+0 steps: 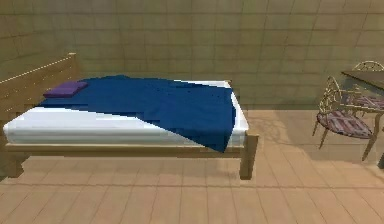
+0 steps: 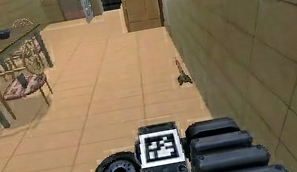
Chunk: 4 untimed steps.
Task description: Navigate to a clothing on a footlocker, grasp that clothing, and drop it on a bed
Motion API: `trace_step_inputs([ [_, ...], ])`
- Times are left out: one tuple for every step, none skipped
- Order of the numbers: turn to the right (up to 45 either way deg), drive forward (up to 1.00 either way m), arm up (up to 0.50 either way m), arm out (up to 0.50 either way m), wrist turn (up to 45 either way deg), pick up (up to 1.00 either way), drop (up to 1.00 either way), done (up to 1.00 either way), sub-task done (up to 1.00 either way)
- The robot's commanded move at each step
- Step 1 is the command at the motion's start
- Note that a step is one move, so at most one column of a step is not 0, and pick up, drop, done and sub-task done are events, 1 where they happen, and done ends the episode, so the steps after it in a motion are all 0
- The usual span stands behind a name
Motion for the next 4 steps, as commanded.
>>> trace_step_inputs([
  [-33.0,0.0,0.0,0.0,0.0,0.0,0.0,0.0,0.0],
  [0.0,0.95,0.0,0.0,0.0,0.0,0.0,0.0,0.0],
  [39.0,0.0,0.0,0.0,0.0,0.0,0.0,0.0,0.0],
  [0.0,0.45,0.0,0.0,0.0,0.0,0.0,0.0,0.0],
])
